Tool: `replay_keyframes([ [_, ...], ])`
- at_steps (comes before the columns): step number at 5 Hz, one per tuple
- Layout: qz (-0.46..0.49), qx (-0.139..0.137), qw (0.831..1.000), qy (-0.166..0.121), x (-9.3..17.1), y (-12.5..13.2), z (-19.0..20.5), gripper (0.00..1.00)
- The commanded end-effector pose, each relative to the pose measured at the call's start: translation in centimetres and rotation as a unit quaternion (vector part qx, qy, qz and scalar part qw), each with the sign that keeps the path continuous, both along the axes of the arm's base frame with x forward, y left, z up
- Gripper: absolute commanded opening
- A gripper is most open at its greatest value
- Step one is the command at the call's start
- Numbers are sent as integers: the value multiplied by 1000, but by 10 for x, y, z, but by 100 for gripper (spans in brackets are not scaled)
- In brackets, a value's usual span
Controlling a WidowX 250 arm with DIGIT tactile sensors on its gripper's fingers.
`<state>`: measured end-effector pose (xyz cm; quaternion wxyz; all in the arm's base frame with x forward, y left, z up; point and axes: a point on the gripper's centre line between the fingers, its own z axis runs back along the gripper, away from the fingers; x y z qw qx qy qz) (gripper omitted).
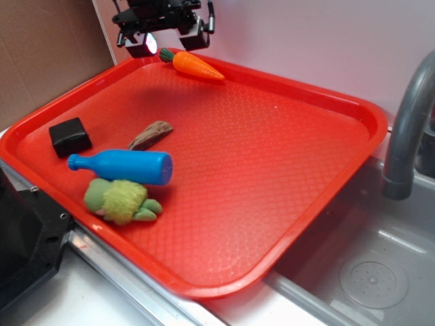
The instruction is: Grab the carrot.
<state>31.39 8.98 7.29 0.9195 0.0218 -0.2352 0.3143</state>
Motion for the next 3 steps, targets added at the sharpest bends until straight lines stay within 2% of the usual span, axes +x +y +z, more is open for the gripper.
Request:
replay_keyframes([
  [1,-10,6,1000,-18,19,19,4,100],
  [3,-21,-3,1000,-11,26,21,-9,100],
])
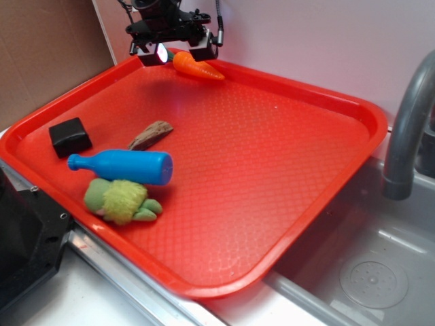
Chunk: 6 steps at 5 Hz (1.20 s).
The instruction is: Grab the carrot.
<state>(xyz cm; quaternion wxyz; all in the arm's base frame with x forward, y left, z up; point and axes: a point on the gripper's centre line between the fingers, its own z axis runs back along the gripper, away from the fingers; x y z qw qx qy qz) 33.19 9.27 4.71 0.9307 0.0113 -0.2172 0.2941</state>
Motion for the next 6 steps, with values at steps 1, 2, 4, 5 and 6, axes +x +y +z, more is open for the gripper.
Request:
replay_keyframes([
  [1,4,6,1000,-23,21,25,13,100],
  [2,13,1,1000,-6,27,34,1,100],
  [4,2,-33,998,50,21,29,-15,100],
  [5,-5,-95,993,74,-6,10,-7,0],
  [6,-34,-84,994,68,-28,-6,17,0],
])
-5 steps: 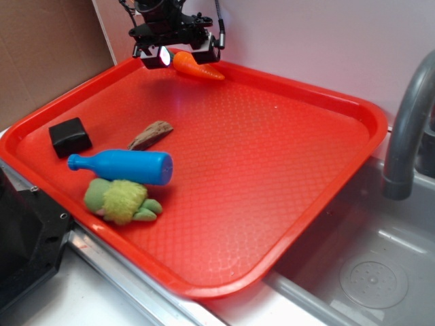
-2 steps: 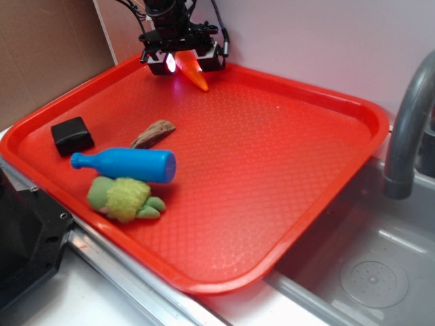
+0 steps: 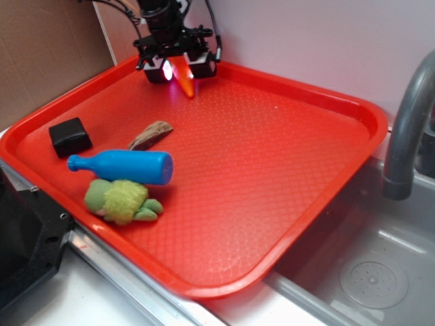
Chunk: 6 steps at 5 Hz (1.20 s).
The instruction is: Grab the carrot.
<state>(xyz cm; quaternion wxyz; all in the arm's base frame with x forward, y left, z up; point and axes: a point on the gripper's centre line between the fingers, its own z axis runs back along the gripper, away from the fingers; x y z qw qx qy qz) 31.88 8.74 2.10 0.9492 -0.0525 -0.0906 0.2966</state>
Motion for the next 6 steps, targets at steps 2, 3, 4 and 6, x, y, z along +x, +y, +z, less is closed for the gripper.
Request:
replay_keyframes([
  [2,-100,26,995,3,-53,-33,103,0],
  [3,-154,19,988,18,-65,-52,135,0],
  [4,-168,12,984,50,-82,-74,159,0],
  [6,-208,7,978,-7,-113,-72,196,0],
])
